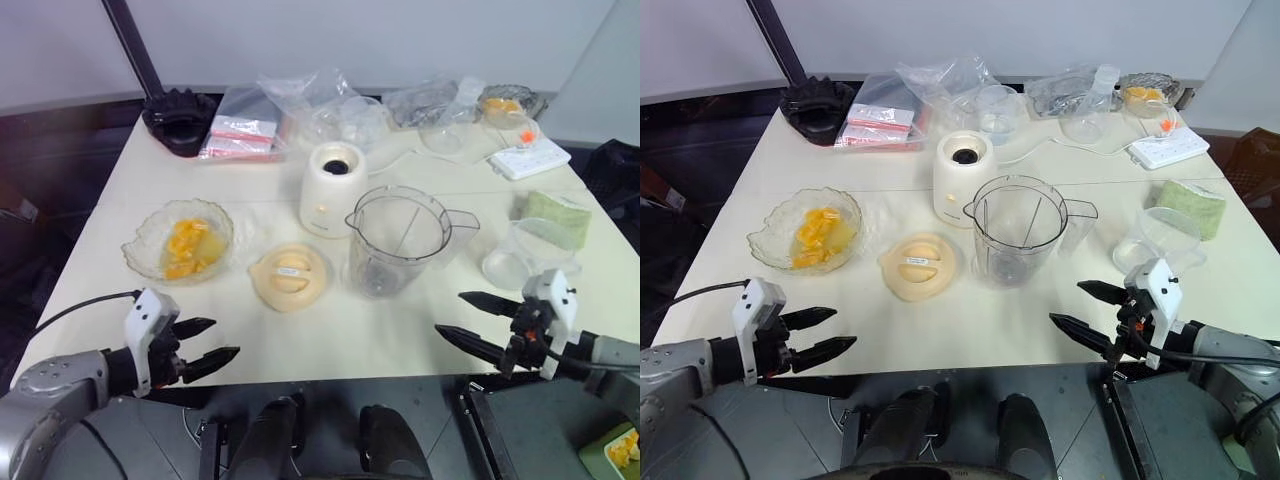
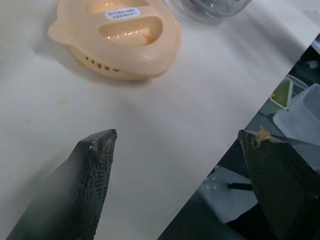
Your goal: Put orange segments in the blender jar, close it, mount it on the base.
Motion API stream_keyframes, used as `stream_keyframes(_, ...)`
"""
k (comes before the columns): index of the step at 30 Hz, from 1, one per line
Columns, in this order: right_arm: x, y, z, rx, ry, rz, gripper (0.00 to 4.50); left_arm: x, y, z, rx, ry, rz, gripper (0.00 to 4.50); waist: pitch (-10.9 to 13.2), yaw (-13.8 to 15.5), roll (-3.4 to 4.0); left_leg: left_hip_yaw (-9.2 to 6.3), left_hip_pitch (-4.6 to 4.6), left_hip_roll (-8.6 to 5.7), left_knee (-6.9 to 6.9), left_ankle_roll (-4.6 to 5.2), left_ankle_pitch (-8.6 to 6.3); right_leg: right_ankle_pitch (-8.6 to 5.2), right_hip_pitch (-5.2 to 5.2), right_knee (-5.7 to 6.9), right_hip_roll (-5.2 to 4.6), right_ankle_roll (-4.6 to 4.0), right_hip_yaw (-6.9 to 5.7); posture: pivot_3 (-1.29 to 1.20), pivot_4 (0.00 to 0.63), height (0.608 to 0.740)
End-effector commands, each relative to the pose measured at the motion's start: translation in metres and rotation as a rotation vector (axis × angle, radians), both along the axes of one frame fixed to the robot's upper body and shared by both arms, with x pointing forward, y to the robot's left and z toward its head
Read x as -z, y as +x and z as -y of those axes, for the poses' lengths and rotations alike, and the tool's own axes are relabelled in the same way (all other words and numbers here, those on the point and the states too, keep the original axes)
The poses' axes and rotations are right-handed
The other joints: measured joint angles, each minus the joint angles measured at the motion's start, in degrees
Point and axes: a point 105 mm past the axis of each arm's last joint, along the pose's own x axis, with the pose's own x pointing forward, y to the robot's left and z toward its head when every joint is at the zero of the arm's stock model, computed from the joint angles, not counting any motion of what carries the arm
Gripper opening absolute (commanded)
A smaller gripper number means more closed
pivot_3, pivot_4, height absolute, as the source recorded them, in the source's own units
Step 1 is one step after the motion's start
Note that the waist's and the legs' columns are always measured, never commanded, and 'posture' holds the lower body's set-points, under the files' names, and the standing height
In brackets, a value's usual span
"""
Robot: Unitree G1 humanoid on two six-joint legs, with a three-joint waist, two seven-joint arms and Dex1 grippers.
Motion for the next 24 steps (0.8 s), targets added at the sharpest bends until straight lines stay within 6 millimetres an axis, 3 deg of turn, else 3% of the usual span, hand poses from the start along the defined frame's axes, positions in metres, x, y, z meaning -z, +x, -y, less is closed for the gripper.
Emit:
stream_keyframes(1, -0.0128, -0.0012, -0.0041, -0.023, -0.014, 0.044, 4.41, -0.0084, 0.0013, 0.0008, 0.011, -0.009, 0.031, 4.06, 0.00, 0.00, 0.00, 0.00, -0.01, 0.00, 0.00, 0.00, 0.00, 0.00, 0.00, -0.01, 0.00, 0.00, 0.00, 0.00, 0.150, 0.740)
stream_keyframes(24, -0.0115, -0.0050, -0.0110, -0.052, -0.047, 0.024, 4.41, -0.0137, 0.0075, 0.0041, 0.010, 0.019, 0.075, 4.06, 0.00, 0.00, 0.00, 0.02, -0.06, 0.02, -0.01, 0.03, -0.03, 0.00, -0.02, -0.09, -0.01, -0.01, 0.00, 0.00, 0.150, 0.740)
